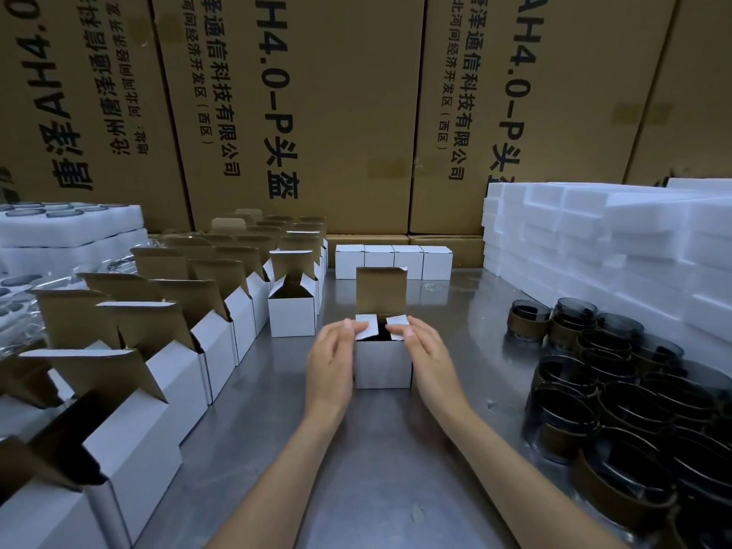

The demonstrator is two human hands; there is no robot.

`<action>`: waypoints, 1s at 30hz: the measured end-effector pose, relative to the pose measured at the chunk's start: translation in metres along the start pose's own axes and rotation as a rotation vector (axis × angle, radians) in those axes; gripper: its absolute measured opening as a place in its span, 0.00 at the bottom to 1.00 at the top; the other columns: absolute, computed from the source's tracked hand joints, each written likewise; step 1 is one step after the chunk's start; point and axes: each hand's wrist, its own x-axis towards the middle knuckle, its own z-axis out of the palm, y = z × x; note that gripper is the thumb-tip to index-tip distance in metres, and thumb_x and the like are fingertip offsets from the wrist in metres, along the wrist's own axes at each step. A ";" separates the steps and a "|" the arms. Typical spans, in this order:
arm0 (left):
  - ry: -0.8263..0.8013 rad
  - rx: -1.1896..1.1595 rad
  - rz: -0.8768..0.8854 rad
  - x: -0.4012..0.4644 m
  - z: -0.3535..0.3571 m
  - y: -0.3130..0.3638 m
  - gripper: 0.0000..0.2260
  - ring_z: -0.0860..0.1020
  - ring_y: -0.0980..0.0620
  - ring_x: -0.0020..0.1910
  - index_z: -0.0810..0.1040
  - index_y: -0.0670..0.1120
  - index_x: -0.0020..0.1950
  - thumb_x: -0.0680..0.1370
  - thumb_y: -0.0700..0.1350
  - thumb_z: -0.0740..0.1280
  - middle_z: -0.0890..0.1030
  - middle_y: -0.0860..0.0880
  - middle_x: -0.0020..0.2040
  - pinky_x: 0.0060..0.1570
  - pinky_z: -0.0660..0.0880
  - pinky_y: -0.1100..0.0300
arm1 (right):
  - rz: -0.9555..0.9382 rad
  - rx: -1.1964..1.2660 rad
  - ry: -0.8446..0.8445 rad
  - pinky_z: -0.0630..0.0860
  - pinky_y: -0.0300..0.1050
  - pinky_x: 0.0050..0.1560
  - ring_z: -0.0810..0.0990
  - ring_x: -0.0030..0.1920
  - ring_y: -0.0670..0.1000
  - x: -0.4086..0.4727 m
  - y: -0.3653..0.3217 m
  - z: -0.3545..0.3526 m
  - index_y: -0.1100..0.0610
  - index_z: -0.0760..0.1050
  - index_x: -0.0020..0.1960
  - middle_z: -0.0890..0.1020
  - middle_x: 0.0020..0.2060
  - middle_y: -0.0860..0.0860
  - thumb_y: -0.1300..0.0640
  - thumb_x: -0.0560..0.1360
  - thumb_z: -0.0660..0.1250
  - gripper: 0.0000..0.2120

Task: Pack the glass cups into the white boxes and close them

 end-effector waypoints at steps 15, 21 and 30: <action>-0.216 -0.080 0.024 0.007 0.002 0.013 0.27 0.70 0.60 0.62 0.67 0.62 0.65 0.77 0.32 0.61 0.73 0.61 0.60 0.60 0.66 0.63 | -0.011 0.238 -0.015 0.66 0.21 0.49 0.70 0.55 0.26 0.003 0.006 -0.009 0.48 0.65 0.68 0.72 0.61 0.38 0.71 0.75 0.53 0.27; -0.164 -0.183 0.008 0.004 0.001 0.013 0.13 0.78 0.65 0.46 0.78 0.45 0.44 0.77 0.31 0.58 0.80 0.51 0.48 0.44 0.72 0.74 | 0.042 0.285 0.029 0.73 0.38 0.51 0.76 0.55 0.38 0.001 0.010 -0.007 0.52 0.72 0.50 0.75 0.60 0.44 0.59 0.76 0.60 0.05; -0.215 0.036 0.176 -0.007 0.002 0.002 0.11 0.73 0.64 0.57 0.79 0.50 0.53 0.74 0.52 0.66 0.76 0.55 0.56 0.55 0.66 0.75 | 0.024 0.241 0.058 0.73 0.52 0.53 0.78 0.50 0.48 -0.006 0.008 -0.006 0.48 0.76 0.49 0.81 0.46 0.43 0.43 0.73 0.56 0.14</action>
